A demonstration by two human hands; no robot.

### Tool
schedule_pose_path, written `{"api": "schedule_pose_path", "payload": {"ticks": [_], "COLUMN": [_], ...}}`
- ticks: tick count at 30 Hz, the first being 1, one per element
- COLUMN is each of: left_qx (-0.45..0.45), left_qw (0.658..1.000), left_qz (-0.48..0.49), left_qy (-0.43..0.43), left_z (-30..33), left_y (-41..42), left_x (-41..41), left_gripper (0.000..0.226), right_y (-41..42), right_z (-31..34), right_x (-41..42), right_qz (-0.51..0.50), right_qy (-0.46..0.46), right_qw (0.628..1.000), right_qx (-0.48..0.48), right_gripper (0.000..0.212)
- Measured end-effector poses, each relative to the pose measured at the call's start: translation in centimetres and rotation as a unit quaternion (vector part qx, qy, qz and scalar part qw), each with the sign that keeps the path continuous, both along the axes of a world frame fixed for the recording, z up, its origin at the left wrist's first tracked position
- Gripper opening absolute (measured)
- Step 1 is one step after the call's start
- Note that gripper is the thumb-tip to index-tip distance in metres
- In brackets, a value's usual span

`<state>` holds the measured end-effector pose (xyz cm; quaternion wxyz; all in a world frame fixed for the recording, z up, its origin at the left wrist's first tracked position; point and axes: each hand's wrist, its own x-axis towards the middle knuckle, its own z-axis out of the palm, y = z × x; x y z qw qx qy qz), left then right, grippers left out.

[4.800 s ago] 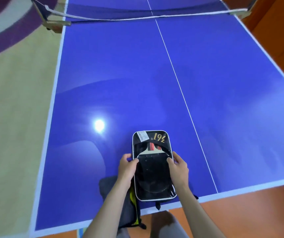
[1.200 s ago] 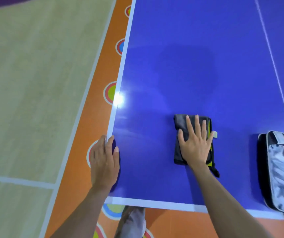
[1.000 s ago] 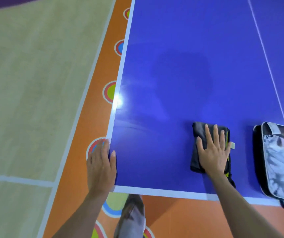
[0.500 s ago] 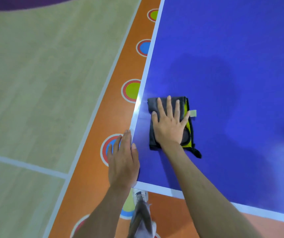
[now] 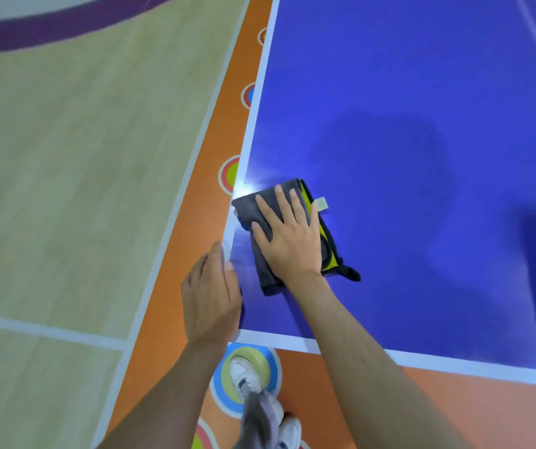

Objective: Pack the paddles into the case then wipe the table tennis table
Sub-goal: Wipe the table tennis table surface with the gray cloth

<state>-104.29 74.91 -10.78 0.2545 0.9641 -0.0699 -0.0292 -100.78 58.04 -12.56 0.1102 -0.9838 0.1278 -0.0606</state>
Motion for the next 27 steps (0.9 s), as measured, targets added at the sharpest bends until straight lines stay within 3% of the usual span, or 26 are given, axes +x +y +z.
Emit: {"api": "schedule_pose_path", "payload": {"ticks": [3, 8, 14, 20, 23, 27], "left_qx": [-0.007, -0.045, -0.070, -0.092, -0.106, -0.166], "left_qw": [1.000, 0.999, 0.998, 0.995, 0.994, 0.986], "left_qz": [-0.006, -0.003, -0.004, -0.010, -0.012, 0.007], "left_qy": [-0.004, -0.012, -0.009, -0.025, -0.021, 0.020], "left_z": [-0.2, -0.3, -0.5, -0.7, -0.6, -0.3], "left_y": [0.1, 0.0, 0.1, 0.1, 0.3, 0.8], "left_x": [0.0, -0.4, -0.5, -0.7, -0.7, -0.5], "left_gripper": [0.040, 0.055, 0.052, 0.047, 0.049, 0.051], "right_y": [-5.0, -13.0, -18.1, -11.3, -4.0, 5.3], "right_z": [-0.3, -0.3, 0.1, 0.0, -0.3, -0.4], "right_x": [-3.7, -11.5, -18.4, -15.0, -12.4, -10.4], "right_qz": [-0.076, -0.190, -0.254, -0.280, -0.216, -0.092], "right_qy": [0.003, 0.010, 0.043, 0.031, -0.002, 0.019], "right_qw": [0.997, 0.981, 0.966, 0.959, 0.976, 0.995], "right_qx": [-0.013, -0.018, -0.010, 0.009, -0.015, -0.032], "right_gripper": [0.061, 0.063, 0.066, 0.063, 0.059, 0.057]}}
